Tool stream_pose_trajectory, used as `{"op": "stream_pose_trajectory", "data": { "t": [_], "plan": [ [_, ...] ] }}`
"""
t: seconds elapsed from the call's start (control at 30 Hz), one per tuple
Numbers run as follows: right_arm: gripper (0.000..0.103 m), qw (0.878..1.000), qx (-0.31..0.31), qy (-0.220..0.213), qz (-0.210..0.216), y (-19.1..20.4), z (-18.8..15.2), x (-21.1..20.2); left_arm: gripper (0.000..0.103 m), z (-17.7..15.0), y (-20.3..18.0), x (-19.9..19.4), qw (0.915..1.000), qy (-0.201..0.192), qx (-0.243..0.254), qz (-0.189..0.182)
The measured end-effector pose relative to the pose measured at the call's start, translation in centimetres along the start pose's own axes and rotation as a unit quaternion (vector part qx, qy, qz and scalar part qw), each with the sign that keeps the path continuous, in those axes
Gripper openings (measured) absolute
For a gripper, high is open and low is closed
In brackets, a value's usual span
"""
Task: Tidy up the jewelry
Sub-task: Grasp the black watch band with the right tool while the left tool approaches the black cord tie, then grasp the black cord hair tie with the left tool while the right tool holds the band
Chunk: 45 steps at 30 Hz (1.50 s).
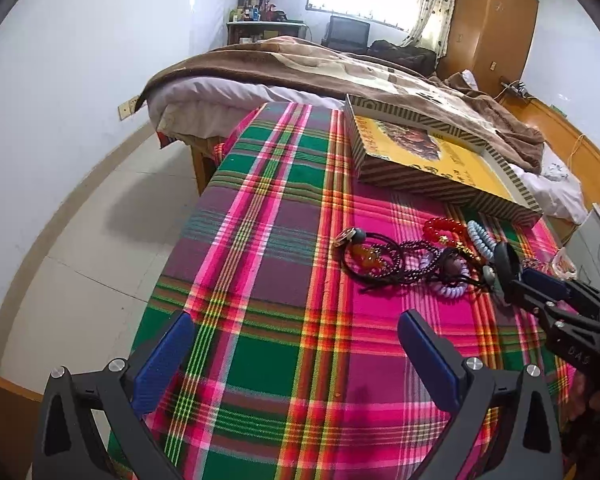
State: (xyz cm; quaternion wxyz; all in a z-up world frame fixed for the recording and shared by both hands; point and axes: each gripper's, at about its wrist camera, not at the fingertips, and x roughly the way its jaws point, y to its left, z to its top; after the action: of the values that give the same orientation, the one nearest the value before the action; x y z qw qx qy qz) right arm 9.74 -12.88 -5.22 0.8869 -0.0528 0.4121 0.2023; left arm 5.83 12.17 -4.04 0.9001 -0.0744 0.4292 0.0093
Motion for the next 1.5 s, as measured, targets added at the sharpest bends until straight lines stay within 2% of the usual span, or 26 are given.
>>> {"op": "stream_pose_trajectory", "data": {
  "t": [0.07,0.23,0.27,0.5,0.63,0.77,0.8,0.87,0.9,1.0,1.1,1.2,1.27,1.37,1.5],
  "plan": [
    [0.040,1.000,-0.008,0.005,-0.005,0.1,0.0,0.4,0.103,0.2,0.1,0.1,1.0000,0.004,-0.002,0.001],
    [0.013,1.000,-0.013,0.013,-0.012,-0.1,0.0,1.1,0.101,0.5,-0.3,1.0,0.9998,0.021,0.002,-0.003],
    [0.011,1.000,-0.015,0.011,-0.014,-0.1,0.0,1.0,0.101,0.6,-0.3,1.2,0.9996,0.026,0.002,-0.007],
    [0.010,1.000,0.018,-0.013,-0.018,-1.5,-0.1,-0.3,0.091,1.5,-0.9,2.0,0.9995,0.029,0.008,-0.014],
    [0.010,0.998,0.035,-0.046,-0.025,-2.1,-0.1,-2.4,0.091,2.2,-1.2,2.9,0.9988,0.042,0.016,-0.022],
    [0.010,0.996,0.038,-0.072,-0.034,-2.3,0.2,-4.2,0.090,3.0,-1.5,3.8,0.9987,0.041,0.029,-0.007],
    [0.010,0.996,0.037,-0.076,-0.035,-2.3,0.3,-4.6,0.088,3.4,-1.4,4.1,0.9989,0.039,0.026,-0.005],
    [0.010,0.995,0.034,-0.081,-0.038,-2.2,0.4,-4.9,0.075,4.0,-1.1,4.5,0.9992,0.036,0.015,-0.002],
    [0.010,0.995,0.034,-0.082,-0.037,-2.2,0.4,-5.0,0.071,4.3,-1.0,4.7,0.9993,0.036,0.012,0.004],
    [0.010,0.995,0.036,-0.081,-0.035,-2.2,0.4,-4.8,0.068,4.8,-1.6,4.9,0.9992,0.026,0.028,0.013],
    [0.010,0.996,0.040,-0.079,-0.031,-2.3,0.3,-4.6,0.055,5.2,-2.0,5.8,0.9984,0.037,0.039,0.017],
    [0.010,0.996,0.043,-0.078,-0.030,-2.4,0.1,-4.6,0.052,5.2,-2.3,6.3,0.9977,0.041,0.049,0.021],
    [0.010,0.996,0.045,-0.077,-0.030,-2.5,0.0,-4.5,0.041,5.2,-2.6,6.9,0.9968,0.049,0.059,0.023],
    [0.010,0.995,0.048,-0.077,-0.029,-2.7,0.1,-4.4,0.040,5.3,-2.9,7.2,0.9959,0.047,0.071,0.029],
    [0.010,0.996,0.049,-0.076,-0.027,-2.7,-0.1,-4.3,0.040,5.7,-3.1,7.5,0.9962,0.047,0.071,0.019]
  ]
}}
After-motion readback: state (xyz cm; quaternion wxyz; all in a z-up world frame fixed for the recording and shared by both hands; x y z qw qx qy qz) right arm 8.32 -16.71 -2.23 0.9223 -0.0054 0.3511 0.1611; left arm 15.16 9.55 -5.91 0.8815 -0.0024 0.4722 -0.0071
